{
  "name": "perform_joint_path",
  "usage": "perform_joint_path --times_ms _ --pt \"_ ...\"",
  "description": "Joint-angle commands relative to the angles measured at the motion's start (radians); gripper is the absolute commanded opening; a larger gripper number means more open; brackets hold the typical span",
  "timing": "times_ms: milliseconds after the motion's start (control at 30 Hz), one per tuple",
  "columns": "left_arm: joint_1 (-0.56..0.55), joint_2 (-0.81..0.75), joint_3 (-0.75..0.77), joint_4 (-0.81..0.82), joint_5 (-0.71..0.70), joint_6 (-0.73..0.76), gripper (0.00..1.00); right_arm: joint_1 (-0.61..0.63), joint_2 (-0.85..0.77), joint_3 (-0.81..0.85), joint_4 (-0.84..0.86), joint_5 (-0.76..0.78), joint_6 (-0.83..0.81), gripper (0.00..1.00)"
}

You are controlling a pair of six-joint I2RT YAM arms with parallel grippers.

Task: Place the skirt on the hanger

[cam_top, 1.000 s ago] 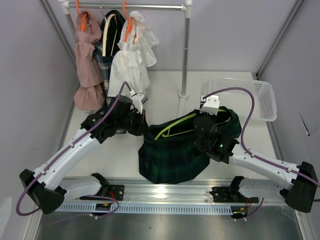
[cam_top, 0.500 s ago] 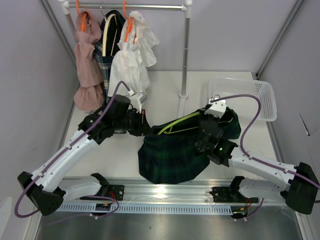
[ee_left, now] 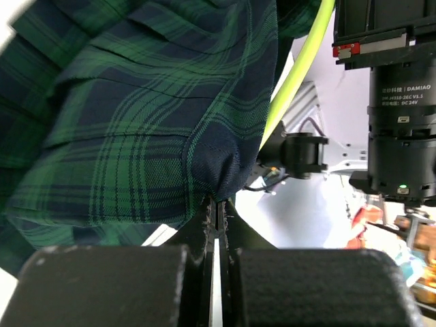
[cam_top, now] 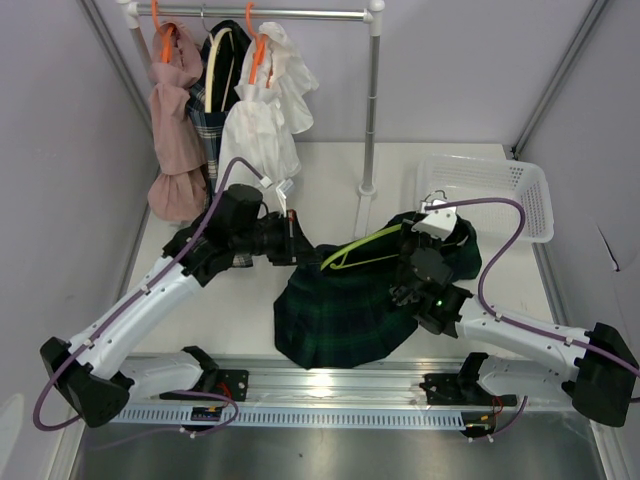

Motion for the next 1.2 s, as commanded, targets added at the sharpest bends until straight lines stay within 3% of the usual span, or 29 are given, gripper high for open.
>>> perform_joint_path --times_ms 0,500,767,1000,1167 --pt "0.001 0.000 0.043 0.161 0.070 -0.092 0.00 0.015 -0.004 -0.003 0.070 0.032 -0.060 0.00" --pt "0.086 -0.107 0.103 0.205 0.227 -0.291 0.00 -0.028 0.028 0.111 0.243 -0.026 -0.336 0.00" --pt "0.110 -0.091 0.082 0.364 0.196 -0.475 0.00 0.009 0.082 0.237 0.163 -0.076 -0.347 0.00" --pt "0.119 -0.012 0.065 0.441 0.100 -0.510 0.00 0.079 0.032 0.324 -0.317 -0.193 -0.049 0.00" --pt "0.119 0.023 0.067 0.466 0.060 -0.509 0.00 0.090 -0.024 0.375 -0.672 -0.414 0.210 0.00"
